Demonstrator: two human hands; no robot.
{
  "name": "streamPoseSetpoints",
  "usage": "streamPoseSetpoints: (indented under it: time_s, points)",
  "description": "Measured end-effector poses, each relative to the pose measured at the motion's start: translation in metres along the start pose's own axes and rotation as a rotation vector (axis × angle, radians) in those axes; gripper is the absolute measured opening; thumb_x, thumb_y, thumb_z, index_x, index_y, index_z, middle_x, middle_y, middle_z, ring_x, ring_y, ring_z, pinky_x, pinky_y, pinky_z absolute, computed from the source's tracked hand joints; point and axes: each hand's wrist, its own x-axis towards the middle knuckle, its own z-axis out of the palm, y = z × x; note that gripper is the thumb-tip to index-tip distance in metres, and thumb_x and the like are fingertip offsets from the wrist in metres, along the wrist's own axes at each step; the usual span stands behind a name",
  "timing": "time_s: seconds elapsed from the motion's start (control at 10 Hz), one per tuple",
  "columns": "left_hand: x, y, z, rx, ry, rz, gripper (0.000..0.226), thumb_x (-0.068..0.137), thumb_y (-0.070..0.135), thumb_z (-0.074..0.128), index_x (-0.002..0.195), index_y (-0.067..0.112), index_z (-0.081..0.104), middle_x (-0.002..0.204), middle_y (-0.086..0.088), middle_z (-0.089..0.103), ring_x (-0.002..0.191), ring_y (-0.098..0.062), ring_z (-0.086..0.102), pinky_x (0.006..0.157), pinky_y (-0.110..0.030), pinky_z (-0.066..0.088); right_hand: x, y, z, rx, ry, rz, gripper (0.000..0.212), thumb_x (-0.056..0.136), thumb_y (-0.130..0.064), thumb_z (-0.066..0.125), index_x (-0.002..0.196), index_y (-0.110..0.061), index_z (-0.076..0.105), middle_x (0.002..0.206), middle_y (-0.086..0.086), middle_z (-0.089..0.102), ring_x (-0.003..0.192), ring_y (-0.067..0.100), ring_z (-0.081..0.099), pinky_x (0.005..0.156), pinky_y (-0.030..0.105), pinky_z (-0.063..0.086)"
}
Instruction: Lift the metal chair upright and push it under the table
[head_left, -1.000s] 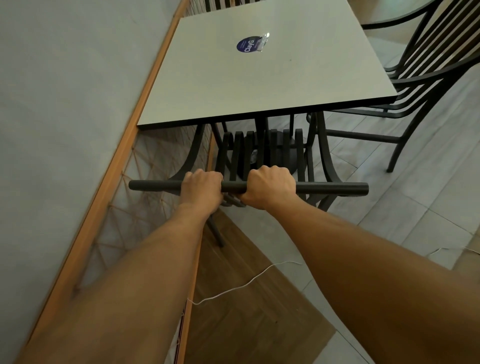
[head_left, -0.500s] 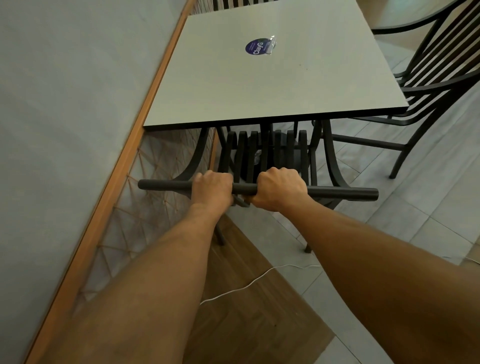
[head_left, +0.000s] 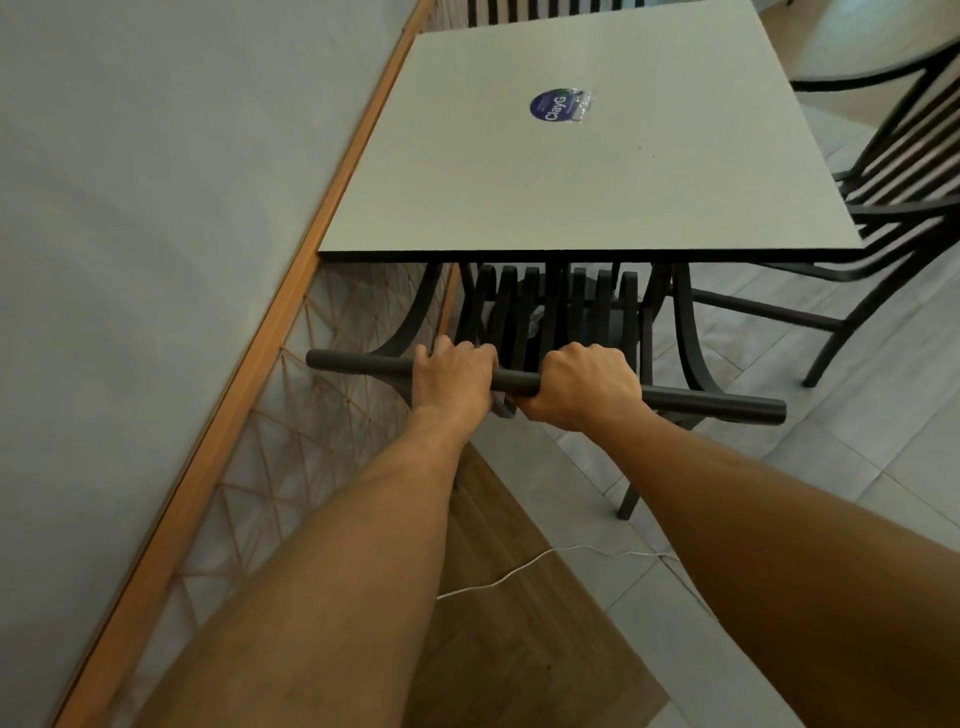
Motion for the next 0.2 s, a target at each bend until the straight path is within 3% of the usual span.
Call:
streamPoseSetpoints:
  time_s: [0.1, 0.2]
  points:
    - [-0.013, 0.002, -0.012, -0.120, -0.072, -0.024, 0.062, 0.081, 0.036, 0.072, 0.136, 0.034, 0.045, 0.131, -0.002, 0.052, 0.128, -0.030, 0.037, 0.105, -0.053, 0.031, -0.007, -0.003, -0.009, 0.056, -0.071, 0.029, 0.071, 0.060, -0.083, 0.036, 0.082, -0.021, 0.062, 0.064, -0.001, 0.054, 0.052, 0.017, 0.053, 0.048, 0.031, 0.041]
    - [-0.029, 0.004, -0.025, -0.165, -0.062, -0.058, 0.082, 0.082, 0.041, 0.072, 0.150, 0.031, 0.028, 0.152, -0.003, 0.034, 0.144, -0.032, 0.017, 0.115, -0.057, 0.018, -0.010, -0.007, -0.028, 0.035, -0.179, 0.090, 0.082, 0.064, -0.078, 0.057, 0.119, -0.018, 0.053, 0.101, 0.008, 0.058, 0.087, 0.030, 0.057, 0.070, 0.043, 0.047]
